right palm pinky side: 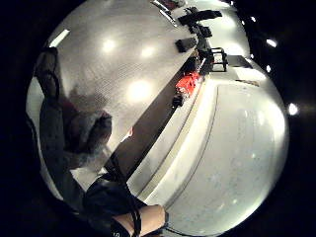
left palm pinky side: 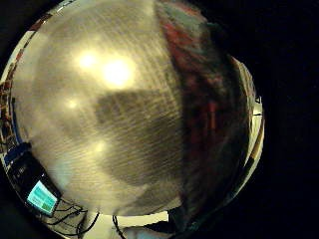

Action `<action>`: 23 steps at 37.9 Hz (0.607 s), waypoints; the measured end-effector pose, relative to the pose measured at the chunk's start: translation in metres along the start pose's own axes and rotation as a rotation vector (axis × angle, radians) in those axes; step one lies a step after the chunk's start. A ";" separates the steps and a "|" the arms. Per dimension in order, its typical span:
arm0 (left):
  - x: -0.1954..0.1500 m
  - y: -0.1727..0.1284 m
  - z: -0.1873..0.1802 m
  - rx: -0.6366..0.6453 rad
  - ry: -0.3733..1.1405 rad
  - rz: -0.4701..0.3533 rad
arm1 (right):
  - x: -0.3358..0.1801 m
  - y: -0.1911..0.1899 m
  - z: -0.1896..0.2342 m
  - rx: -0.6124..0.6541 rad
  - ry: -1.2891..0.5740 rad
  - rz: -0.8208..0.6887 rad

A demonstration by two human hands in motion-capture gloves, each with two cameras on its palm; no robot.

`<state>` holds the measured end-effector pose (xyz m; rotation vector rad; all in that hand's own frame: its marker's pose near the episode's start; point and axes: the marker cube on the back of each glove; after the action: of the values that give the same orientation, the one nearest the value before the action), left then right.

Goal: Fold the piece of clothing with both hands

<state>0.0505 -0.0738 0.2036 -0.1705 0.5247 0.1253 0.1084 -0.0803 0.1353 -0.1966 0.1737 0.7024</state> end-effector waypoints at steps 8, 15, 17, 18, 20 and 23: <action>-0.008 -0.001 -0.029 0.110 -0.025 0.021 | -0.044 0.021 -0.091 0.106 -0.028 -0.090; -0.006 0.037 -0.085 0.213 0.043 -0.042 | -0.152 0.139 -0.207 0.280 0.002 -0.307; -0.011 0.044 -0.100 0.273 0.066 -0.046 | -0.189 0.164 -0.215 0.288 0.009 -0.362; -0.017 0.045 -0.107 0.321 0.075 -0.044 | -0.211 0.176 -0.216 0.288 0.012 -0.396; -0.029 0.051 -0.124 0.428 0.090 -0.050 | -0.259 0.199 -0.214 0.290 0.017 -0.469; -0.046 0.063 -0.145 0.569 0.116 -0.063 | -0.326 0.232 -0.197 0.283 0.016 -0.592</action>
<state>-0.0703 -0.0436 0.0951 0.3628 0.6503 -0.0979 -0.3064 -0.1566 -0.0106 0.0218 0.2155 0.0831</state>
